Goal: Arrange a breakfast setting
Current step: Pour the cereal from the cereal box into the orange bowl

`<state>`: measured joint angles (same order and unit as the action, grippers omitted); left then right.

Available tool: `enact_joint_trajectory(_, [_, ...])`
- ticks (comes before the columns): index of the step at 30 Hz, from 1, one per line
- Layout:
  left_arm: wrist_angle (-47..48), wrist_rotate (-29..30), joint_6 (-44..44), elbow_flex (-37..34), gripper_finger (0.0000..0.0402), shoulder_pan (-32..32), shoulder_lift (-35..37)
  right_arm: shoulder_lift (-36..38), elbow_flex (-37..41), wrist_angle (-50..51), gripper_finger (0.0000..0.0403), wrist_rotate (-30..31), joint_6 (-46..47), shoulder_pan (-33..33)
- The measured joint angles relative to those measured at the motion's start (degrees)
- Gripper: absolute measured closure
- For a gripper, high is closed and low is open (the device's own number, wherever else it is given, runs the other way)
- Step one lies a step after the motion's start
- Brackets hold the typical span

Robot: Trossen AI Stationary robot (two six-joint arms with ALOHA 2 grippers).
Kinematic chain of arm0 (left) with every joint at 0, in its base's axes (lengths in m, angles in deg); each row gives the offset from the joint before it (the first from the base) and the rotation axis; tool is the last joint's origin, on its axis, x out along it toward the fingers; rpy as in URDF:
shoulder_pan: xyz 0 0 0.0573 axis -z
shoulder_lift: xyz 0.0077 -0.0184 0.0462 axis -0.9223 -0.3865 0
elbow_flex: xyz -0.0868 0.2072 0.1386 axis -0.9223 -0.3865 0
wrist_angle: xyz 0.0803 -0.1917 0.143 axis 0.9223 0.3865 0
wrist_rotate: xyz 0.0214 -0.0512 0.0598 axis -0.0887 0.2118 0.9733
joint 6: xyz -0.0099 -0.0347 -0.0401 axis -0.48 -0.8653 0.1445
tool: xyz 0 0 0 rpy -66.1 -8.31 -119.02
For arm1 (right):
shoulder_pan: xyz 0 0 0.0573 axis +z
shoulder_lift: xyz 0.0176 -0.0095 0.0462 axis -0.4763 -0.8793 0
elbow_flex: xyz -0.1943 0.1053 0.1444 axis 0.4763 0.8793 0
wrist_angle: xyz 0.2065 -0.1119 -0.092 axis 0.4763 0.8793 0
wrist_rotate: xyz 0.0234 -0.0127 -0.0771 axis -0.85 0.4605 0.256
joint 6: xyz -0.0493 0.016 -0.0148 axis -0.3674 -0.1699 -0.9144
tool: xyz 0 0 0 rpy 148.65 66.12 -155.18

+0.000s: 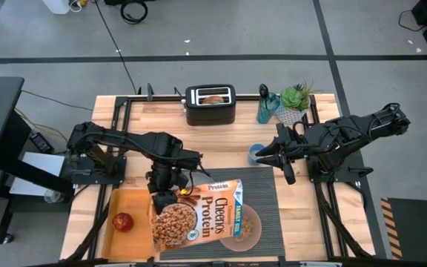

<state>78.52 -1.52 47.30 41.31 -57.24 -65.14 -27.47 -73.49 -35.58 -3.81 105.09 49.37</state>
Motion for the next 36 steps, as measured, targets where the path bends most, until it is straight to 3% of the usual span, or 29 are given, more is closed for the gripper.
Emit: enact_joint_trajectory(36, [2.65, 0.92, 4.01, 0.0, 0.0221, -0.16, -0.27, 0.0, 0.0, 0.0, 0.03, 0.92, 0.39, -0.15])
